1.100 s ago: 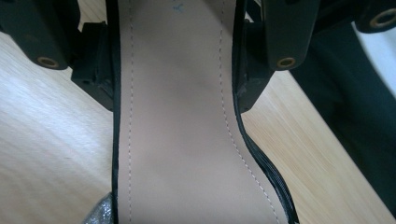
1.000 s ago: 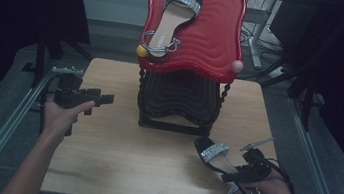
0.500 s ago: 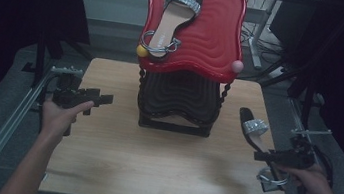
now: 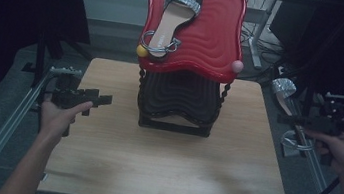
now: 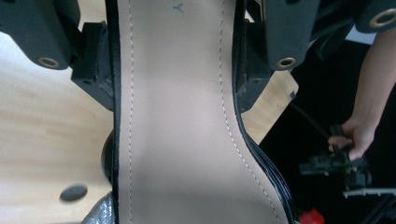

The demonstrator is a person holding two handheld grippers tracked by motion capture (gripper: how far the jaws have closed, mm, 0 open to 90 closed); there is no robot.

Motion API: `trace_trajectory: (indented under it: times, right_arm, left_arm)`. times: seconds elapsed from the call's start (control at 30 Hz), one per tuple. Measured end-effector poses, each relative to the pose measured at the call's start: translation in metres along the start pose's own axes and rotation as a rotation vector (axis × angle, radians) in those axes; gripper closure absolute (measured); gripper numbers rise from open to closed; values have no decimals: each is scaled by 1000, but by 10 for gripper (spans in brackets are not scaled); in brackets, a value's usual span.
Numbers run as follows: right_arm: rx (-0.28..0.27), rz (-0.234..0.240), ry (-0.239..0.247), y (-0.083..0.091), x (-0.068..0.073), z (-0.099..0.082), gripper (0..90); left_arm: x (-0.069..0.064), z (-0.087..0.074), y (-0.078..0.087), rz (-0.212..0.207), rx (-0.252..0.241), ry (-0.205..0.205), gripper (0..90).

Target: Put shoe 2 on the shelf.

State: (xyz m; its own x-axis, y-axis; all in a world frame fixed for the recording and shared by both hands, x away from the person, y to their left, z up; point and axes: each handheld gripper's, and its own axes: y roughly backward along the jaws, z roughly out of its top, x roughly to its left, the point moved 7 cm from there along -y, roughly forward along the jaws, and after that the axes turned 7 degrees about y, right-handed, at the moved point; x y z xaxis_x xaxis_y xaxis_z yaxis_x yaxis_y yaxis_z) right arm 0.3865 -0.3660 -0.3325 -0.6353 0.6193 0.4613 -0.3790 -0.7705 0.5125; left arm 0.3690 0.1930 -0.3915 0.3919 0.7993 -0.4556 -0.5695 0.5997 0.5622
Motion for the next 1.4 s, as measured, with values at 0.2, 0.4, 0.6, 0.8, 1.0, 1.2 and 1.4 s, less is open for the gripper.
trace_trajectory:
  times: [0.2,0.4,0.6,0.8,1.0,1.2,1.4]
  right_arm:
    - [-20,6,36,4,18,45,429]
    - [-3,-7,73,0,42,93,429]
    - [1,-29,103,-10,68,139,429]
    - [7,-69,113,-26,90,175,430]
    - [28,-88,101,-58,104,204,430]
    - [30,-118,69,-86,106,221,429]
    - [29,-134,38,-115,105,228,429]
  left_arm:
    - [-1,2,-1,-1,3,-8,328]
    - [-4,3,-3,-3,4,-12,328]
    - [-4,4,-2,-1,8,-12,328]
    - [-5,4,0,-1,7,-15,328]
    - [-8,6,2,-2,10,-24,328]
    - [-8,9,5,-1,5,-27,328]
    - [-7,8,5,1,10,-25,328]
